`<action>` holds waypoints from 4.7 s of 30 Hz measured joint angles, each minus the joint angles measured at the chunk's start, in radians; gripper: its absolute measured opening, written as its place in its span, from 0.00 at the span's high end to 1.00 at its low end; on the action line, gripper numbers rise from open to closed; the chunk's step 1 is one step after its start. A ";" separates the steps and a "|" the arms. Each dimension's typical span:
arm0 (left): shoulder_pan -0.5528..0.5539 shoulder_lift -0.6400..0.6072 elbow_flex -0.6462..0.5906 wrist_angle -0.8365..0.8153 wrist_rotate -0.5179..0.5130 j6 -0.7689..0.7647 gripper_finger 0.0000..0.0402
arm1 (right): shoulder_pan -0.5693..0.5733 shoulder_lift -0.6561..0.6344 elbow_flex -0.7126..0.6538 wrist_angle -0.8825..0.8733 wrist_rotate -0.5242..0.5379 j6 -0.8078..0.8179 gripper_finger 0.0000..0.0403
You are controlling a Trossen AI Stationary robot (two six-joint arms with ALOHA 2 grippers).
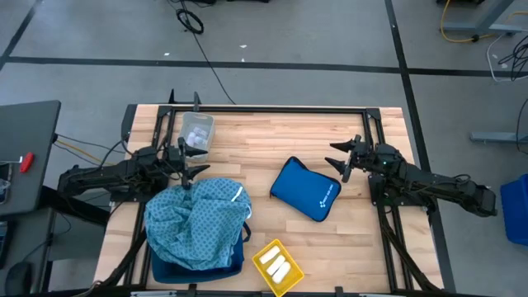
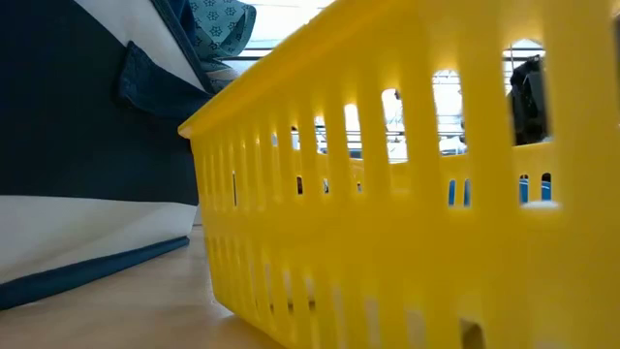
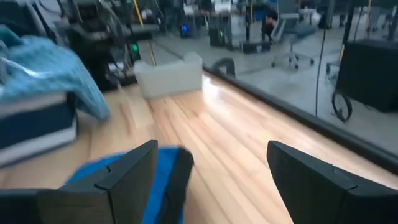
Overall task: Pick & place medical supplies in basket/bin
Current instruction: Return to Home Position
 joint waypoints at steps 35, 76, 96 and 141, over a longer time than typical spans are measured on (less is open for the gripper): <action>0.000 0.000 -0.001 0.000 -0.008 -0.013 0.36 | 0.462 0.001 0.000 0.042 0.364 -0.162 0.23; 0.000 0.000 -0.002 0.029 -0.004 0.058 0.36 | 0.475 0.001 0.000 -0.040 0.376 -0.249 0.23; 0.000 0.000 -0.002 0.045 0.000 0.058 0.36 | 0.475 0.001 0.000 -0.040 0.377 -0.263 0.23; 0.000 0.000 -0.001 0.047 0.000 0.058 0.36 | 0.474 0.001 0.000 -0.040 0.377 -0.264 0.23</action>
